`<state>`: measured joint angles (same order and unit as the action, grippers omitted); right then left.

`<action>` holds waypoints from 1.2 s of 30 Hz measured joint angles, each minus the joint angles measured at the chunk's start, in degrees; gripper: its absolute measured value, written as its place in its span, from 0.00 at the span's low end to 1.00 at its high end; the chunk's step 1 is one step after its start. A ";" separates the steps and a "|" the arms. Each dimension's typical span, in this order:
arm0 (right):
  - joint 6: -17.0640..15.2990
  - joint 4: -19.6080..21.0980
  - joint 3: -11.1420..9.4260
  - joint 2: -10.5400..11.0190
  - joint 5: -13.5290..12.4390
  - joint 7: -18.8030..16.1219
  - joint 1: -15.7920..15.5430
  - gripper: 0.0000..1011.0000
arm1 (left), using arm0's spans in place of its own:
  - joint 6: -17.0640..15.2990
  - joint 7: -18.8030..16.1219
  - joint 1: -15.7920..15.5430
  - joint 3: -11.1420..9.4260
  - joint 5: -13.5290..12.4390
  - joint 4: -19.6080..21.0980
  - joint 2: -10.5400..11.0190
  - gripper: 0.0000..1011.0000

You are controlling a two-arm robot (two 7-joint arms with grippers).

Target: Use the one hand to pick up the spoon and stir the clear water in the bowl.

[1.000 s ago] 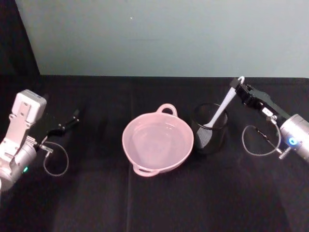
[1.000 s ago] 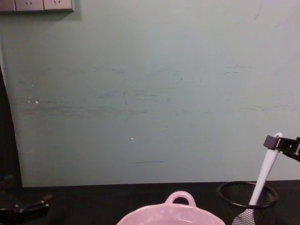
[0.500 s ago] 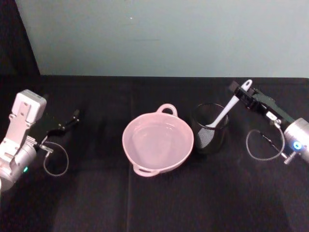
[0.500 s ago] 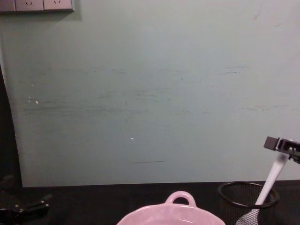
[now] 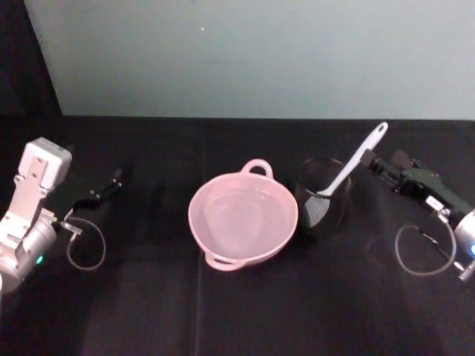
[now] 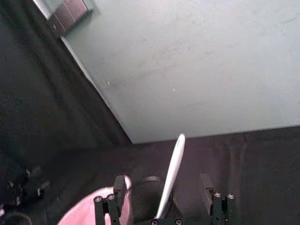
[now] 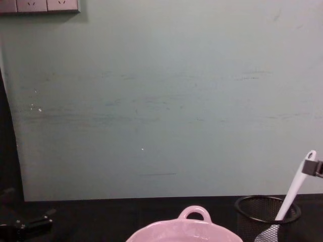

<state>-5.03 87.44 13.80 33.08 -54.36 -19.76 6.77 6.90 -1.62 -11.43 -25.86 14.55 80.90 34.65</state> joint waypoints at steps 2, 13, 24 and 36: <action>-0.75 2.01 -0.48 1.01 0.15 1.21 -1.44 0.99 | 0.00 0.00 0.00 0.00 0.00 0.00 0.00 1.00; -10.03 8.24 -1.20 7.55 7.87 14.39 -4.27 0.99 | 0.00 0.00 0.00 0.00 0.00 0.00 0.00 1.00; 0.06 -1.72 4.55 3.00 21.42 13.69 4.19 0.99 | 0.00 0.00 0.00 0.00 0.00 0.00 0.00 1.00; 10.15 -16.96 9.11 -3.45 26.94 6.64 10.16 0.99 | 0.00 0.00 0.00 0.00 0.00 0.00 0.00 1.00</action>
<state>5.12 70.48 22.90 29.63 -27.43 -13.12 16.93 6.91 -1.62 -11.43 -25.86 14.55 80.90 34.65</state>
